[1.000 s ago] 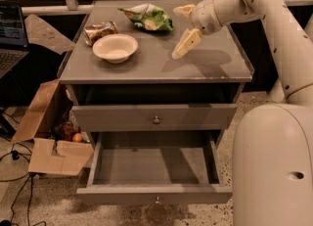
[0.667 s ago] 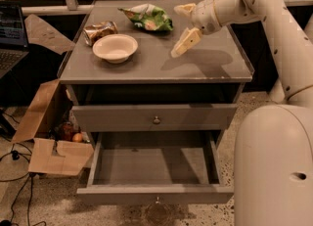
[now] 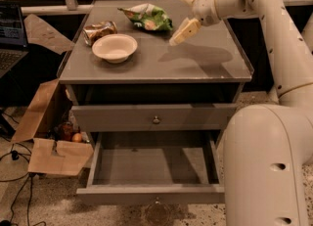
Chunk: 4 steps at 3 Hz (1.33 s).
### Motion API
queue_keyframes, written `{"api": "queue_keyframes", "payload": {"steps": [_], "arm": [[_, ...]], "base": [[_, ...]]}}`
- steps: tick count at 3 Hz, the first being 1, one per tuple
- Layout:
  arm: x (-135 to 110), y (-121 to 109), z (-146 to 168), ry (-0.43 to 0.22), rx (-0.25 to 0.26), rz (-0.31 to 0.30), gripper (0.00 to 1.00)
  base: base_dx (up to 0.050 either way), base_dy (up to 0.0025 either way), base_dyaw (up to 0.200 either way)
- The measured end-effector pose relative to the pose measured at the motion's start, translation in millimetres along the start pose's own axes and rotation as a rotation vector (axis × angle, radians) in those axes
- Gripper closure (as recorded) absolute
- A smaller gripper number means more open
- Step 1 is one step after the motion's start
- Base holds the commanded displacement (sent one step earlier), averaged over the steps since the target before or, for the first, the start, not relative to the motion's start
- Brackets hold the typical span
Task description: Place green rice chip bag into middle drawer
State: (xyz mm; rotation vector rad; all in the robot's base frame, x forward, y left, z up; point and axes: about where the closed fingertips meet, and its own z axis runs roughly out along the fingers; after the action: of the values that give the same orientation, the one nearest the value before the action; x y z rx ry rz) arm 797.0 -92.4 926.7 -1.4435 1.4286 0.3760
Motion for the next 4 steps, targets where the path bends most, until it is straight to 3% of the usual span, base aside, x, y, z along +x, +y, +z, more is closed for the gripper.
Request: {"api": "queue_keyframes", "payload": {"steps": [2,3,4], "arm": [[-4.1,-38.7,1.2,-0.083,0.112,0.022,0.00],[2.1,-47.5,11.5,-0.109,0.136,0.096,0.00],[14.6,-46.3,34.3,-0.085,0.123,0.173,0.00]], "base": [[0.000,0.00000,0.000],[0.000,0.00000,0.000],[0.000,0.00000,0.000]]}}
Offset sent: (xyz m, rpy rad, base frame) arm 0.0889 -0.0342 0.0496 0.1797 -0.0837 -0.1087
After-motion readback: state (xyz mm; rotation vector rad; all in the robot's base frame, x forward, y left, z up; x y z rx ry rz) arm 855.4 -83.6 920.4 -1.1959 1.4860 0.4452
